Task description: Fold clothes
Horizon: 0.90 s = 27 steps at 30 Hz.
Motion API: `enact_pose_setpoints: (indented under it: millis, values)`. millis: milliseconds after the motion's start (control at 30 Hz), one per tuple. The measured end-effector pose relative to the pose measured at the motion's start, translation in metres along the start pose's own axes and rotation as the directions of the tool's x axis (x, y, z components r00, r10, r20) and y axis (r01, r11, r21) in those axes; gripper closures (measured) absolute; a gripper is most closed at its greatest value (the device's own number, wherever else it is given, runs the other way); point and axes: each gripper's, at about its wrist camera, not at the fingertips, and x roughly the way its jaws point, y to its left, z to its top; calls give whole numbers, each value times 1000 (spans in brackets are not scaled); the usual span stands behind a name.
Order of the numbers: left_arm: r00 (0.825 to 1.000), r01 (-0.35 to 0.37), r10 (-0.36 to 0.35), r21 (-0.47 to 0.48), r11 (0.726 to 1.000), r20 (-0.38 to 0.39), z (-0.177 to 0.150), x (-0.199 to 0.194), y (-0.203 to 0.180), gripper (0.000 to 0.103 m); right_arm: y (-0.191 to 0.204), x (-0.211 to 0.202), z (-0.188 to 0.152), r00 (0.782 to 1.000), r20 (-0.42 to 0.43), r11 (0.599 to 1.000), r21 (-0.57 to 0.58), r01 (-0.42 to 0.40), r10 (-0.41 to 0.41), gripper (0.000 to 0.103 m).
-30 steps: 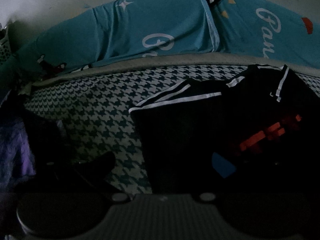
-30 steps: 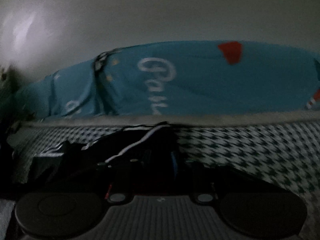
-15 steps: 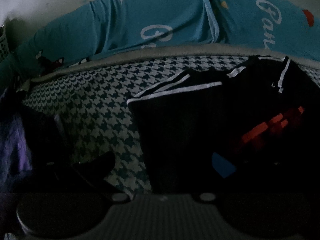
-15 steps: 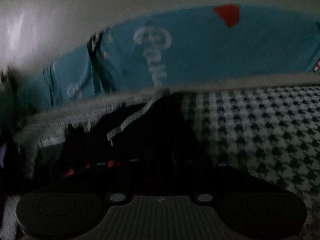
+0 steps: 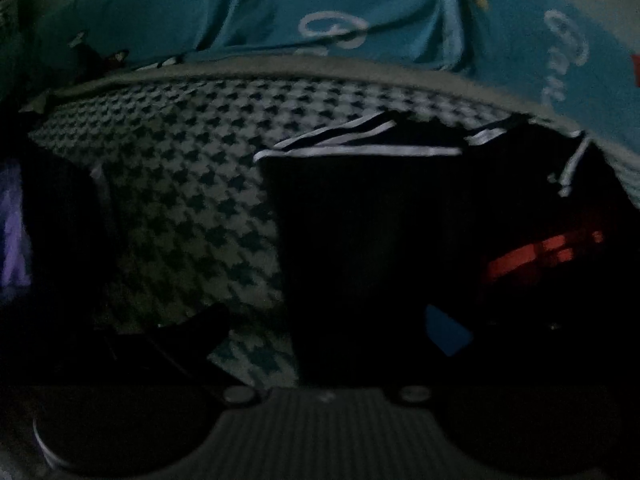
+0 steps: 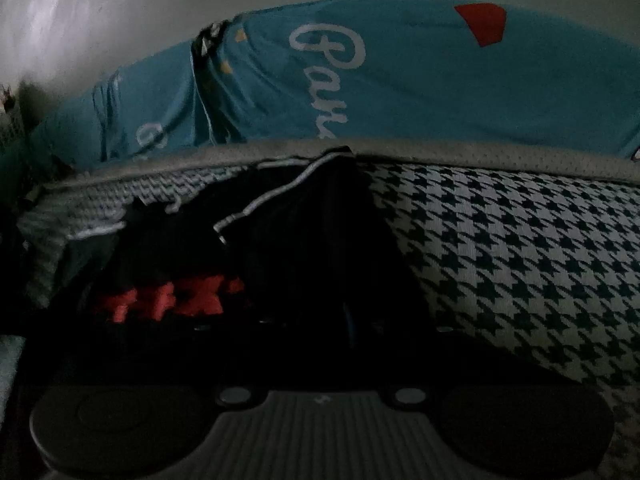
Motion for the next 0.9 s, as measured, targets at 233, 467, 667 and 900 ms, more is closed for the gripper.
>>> enact_pose_setpoints:
  millis: [233,467,667,900]
  values:
    - [999,-37,35,45,998,36,2,-5,-8,0,-15,-4,18,992,129,997,81,-20,10,64]
    - [999,-47,47,21,999,25,6,-3,-1,0,-31,24,28,993,114,996,89,-25,15,61]
    - [999,-45,44,17,999,13,7,0,0,0,-37,42,33,994,105,996,84,-31,22,60]
    - [999,-48,48,22,999,8,7,0,0,0,-37,58,36,995,101,999,34,-20,16,60]
